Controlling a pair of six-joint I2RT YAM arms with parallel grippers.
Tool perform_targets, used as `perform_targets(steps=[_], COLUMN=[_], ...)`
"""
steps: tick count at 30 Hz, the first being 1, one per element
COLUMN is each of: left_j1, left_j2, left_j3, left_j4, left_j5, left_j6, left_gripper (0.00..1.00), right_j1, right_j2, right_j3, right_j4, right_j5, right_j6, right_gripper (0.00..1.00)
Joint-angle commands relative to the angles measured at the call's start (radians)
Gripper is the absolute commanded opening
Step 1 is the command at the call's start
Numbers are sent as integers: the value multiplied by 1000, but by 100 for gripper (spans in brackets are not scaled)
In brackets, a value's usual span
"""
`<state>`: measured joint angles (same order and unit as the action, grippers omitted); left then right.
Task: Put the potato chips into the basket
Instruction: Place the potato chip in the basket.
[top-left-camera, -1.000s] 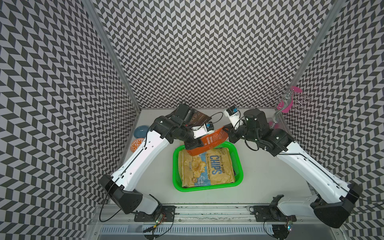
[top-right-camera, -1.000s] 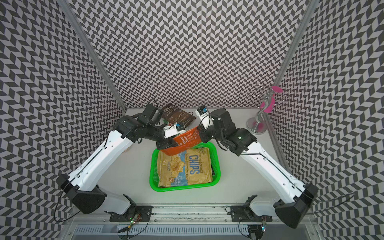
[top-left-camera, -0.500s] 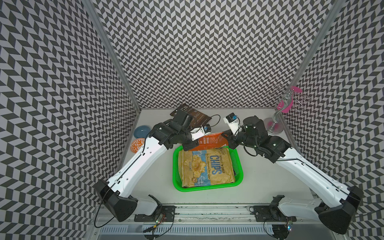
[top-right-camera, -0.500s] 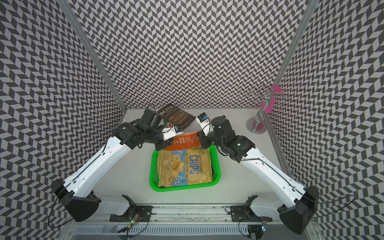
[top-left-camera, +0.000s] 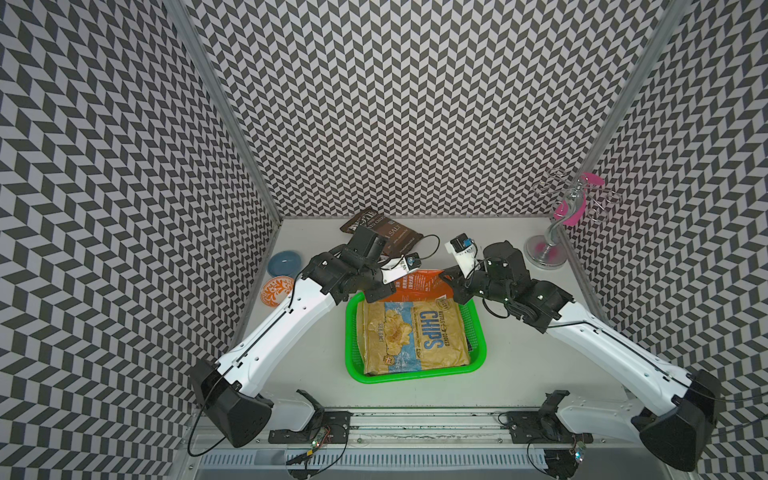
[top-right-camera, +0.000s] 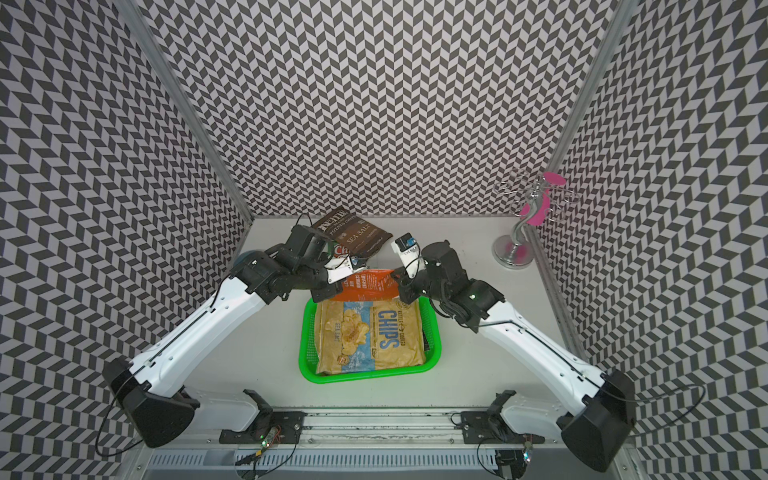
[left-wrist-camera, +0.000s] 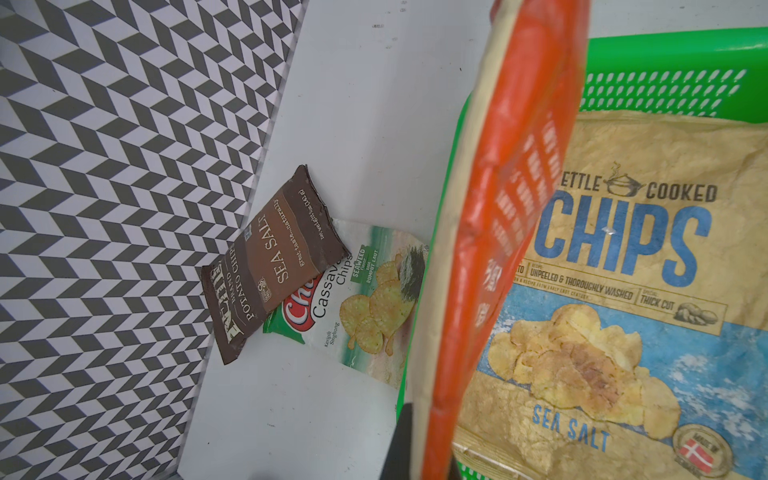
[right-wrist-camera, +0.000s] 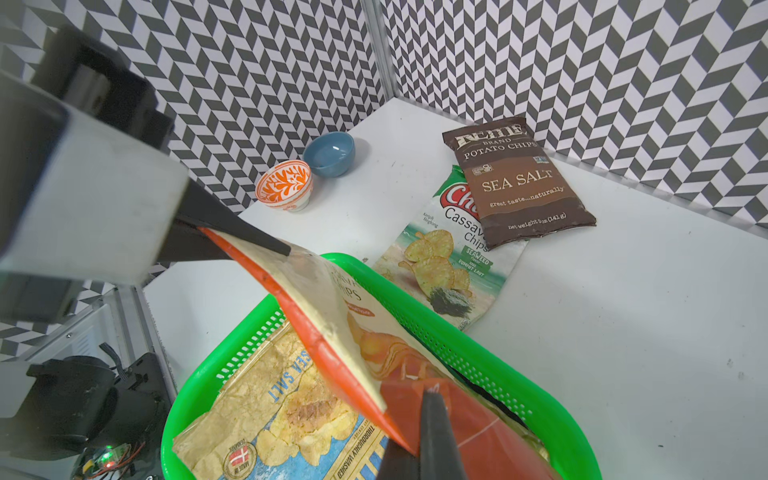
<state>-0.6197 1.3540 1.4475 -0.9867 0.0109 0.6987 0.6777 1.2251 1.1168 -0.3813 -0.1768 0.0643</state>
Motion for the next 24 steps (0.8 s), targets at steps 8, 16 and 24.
perform_targets(steps=[8, 16, 24], left_j1=[3, 3, 2], left_j2=[-65, -88, -89], left_j3=[-108, -149, -150], left_j4=[23, 10, -90], left_j5=[-40, -2, 108], left_j6=[12, 27, 43], left_gripper=[0, 8, 46], right_j1=[3, 5, 5], right_j2=[-14, -70, -97], right_j3=[-92, -180, -207], right_j4=[145, 132, 70], right_j5=[-51, -84, -155], right_j6=[11, 44, 67], right_gripper=[0, 0, 1])
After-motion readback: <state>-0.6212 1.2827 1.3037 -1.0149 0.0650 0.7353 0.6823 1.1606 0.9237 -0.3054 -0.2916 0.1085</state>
